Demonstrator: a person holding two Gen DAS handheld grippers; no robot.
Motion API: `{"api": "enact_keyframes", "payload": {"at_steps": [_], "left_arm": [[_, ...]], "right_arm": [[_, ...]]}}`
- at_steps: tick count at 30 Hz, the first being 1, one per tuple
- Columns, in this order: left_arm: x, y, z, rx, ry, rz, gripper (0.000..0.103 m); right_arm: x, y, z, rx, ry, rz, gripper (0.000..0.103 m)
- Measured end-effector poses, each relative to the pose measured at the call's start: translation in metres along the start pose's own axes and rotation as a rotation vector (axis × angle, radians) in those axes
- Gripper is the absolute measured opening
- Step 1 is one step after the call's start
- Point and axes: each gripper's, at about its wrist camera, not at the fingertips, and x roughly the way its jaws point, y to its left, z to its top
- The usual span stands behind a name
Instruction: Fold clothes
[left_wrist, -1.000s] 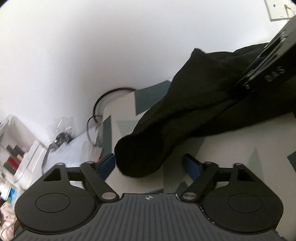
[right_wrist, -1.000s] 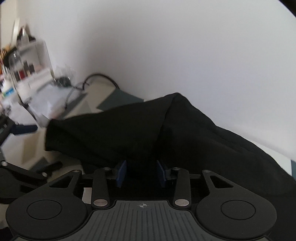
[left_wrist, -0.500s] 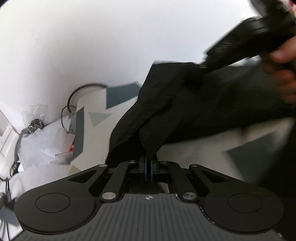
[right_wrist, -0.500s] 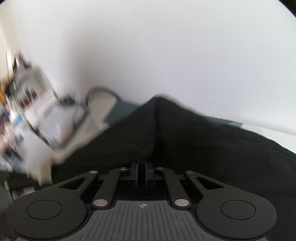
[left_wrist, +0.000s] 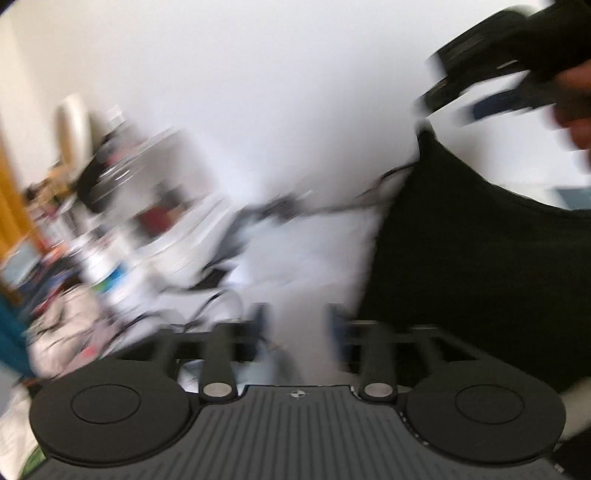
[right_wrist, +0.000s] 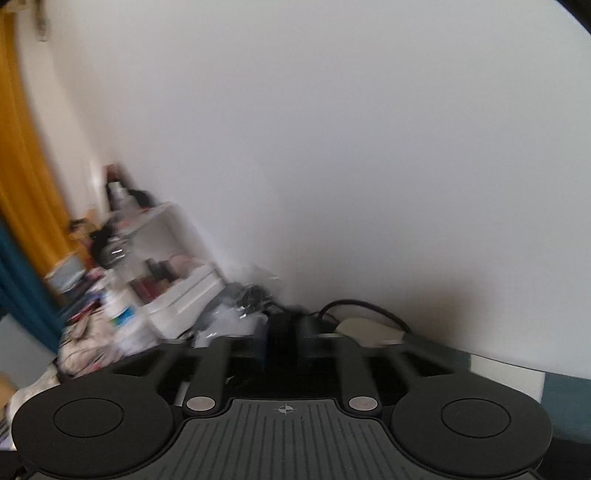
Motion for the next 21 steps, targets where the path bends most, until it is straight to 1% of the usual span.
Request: {"api": "enact_keyframes", "payload": {"at_steps": [1,3,4,5,7,9,12,13,15,17,18,20,21], "left_arm": [[0.003,0.004,-0.002,-0.017,0.017,0.021,0.071],[-0.004,0.005,-0.009,-0.056,0.003,-0.084,0.071],[-0.007,-0.002,-0.01,-0.043,0.004,-0.119,0.071],[-0.009,-0.009,-0.01,-0.03,0.005,-0.154,0.071],[-0.011,-0.03,-0.009,0.006,0.005,-0.221,0.071],[-0.011,-0.055,-0.006,0.05,0.003,-0.285,0.071],[-0.005,-0.105,0.004,0.113,0.021,-0.39,0.072],[-0.002,-0.12,0.007,0.134,0.028,-0.415,0.074],[0.006,-0.152,0.016,0.169,0.051,-0.437,0.075],[0.013,-0.18,0.026,0.191,0.072,-0.444,0.082],[0.017,-0.193,0.03,0.201,0.081,-0.445,0.082],[0.027,-0.213,0.035,0.205,0.106,-0.442,0.082],[0.035,-0.22,0.036,0.198,0.135,-0.441,0.082]], "right_arm": [[0.0,0.001,-0.002,0.003,-0.009,-0.039,0.062],[-0.012,-0.009,-0.013,0.001,-0.01,-0.056,0.063],[-0.019,-0.022,-0.02,0.008,0.0,-0.076,0.067],[-0.026,-0.036,-0.026,0.016,0.012,-0.098,0.067],[-0.049,-0.077,-0.039,0.073,0.044,-0.197,0.067],[-0.078,-0.122,-0.048,0.18,0.068,-0.291,0.066],[-0.147,-0.183,-0.071,0.3,0.07,-0.447,0.065],[-0.168,-0.2,-0.076,0.317,0.066,-0.509,0.066],[-0.211,-0.23,-0.091,0.342,0.06,-0.647,0.067],[-0.244,-0.254,-0.105,0.378,0.063,-0.773,0.071],[-0.258,-0.266,-0.113,0.391,0.073,-0.825,0.071],[-0.275,-0.281,-0.129,0.39,0.108,-0.9,0.074],[-0.283,-0.288,-0.136,0.388,0.126,-0.935,0.075]]}}
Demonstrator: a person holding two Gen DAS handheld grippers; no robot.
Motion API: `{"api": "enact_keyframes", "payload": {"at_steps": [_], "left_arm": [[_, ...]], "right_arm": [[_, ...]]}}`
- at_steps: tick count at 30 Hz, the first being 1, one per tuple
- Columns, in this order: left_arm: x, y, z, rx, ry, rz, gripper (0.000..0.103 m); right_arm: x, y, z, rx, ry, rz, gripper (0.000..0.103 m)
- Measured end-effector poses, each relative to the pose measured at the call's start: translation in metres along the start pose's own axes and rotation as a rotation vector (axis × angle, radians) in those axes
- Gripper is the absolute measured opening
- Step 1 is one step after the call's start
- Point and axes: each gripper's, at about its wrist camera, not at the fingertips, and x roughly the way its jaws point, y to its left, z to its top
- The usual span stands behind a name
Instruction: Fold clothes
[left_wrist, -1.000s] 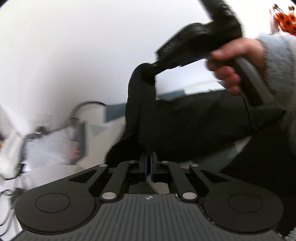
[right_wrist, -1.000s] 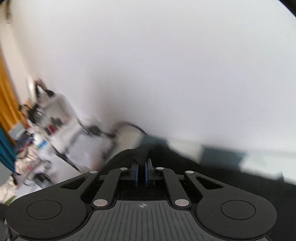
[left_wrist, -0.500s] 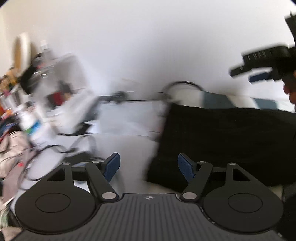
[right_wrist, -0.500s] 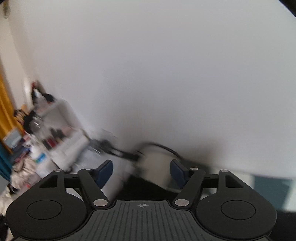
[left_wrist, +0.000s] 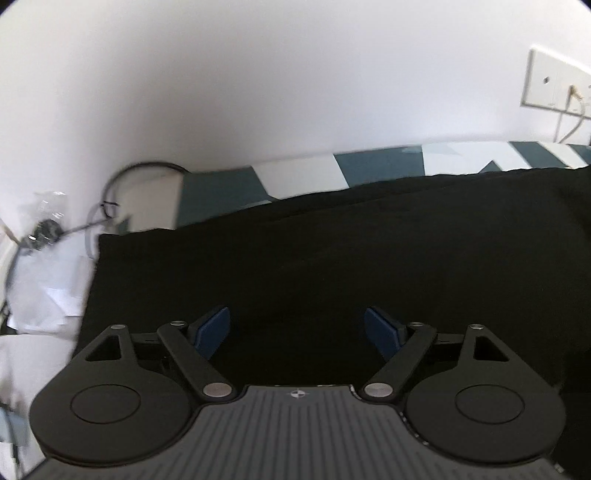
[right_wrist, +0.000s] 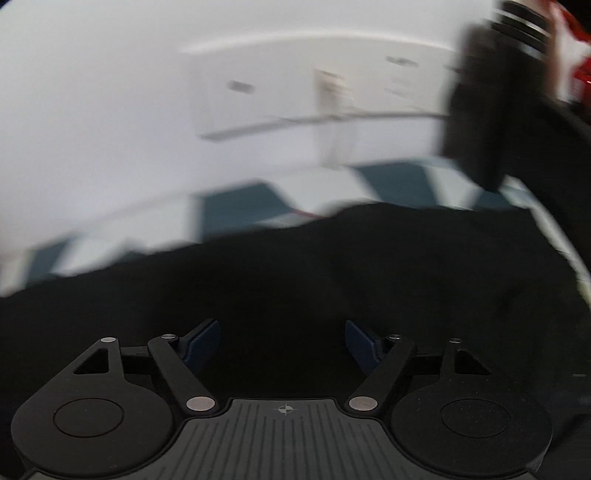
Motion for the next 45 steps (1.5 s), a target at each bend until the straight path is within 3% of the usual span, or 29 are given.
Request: {"api": "enact_keyframes", "payload": {"at_steps": [2,4,7,8,10,18,24,27,30,34,39,45], "left_arm": [[0.019,-0.005,0.006,-0.027,0.051,-0.004,0.086],[0.026,-0.003,0.011,-0.082,0.027,-0.001,0.088],[0.045,0.004,0.028,-0.103,0.014,0.001,0.101],[0.053,0.008,0.035,-0.12,0.02,-0.005,0.102],[0.067,0.02,0.051,-0.192,0.04,-0.035,0.102],[0.093,0.0,0.095,-0.179,-0.03,0.085,0.102],[0.103,0.0,0.109,-0.246,-0.024,0.108,0.103],[0.093,-0.001,0.105,-0.225,-0.007,0.142,0.103],[0.06,-0.002,0.09,-0.183,-0.014,0.189,0.099],[-0.006,0.003,0.053,-0.214,-0.042,0.096,0.099],[-0.092,0.008,-0.02,-0.343,-0.04,0.072,0.1],[-0.166,0.027,-0.097,-0.479,0.008,0.147,0.1]], "right_arm": [[0.005,-0.017,-0.01,-0.019,0.022,-0.023,0.076],[0.011,-0.027,-0.014,-0.028,0.04,0.006,0.077],[0.016,-0.026,-0.013,-0.069,0.015,0.012,0.087],[0.019,-0.026,-0.009,-0.069,0.017,0.015,0.095],[0.028,-0.026,0.003,-0.073,0.021,0.019,0.098],[0.057,-0.028,0.044,-0.059,0.005,0.01,0.099],[0.078,-0.032,0.063,-0.034,-0.027,-0.004,0.102],[0.088,-0.032,0.07,-0.022,-0.044,-0.009,0.102],[0.082,-0.032,0.069,-0.031,-0.063,-0.006,0.098],[0.049,-0.051,0.052,0.019,-0.1,0.13,0.098],[0.013,-0.08,0.019,0.104,-0.07,0.253,0.099],[-0.028,-0.123,-0.01,0.268,-0.075,0.265,0.098]]}}
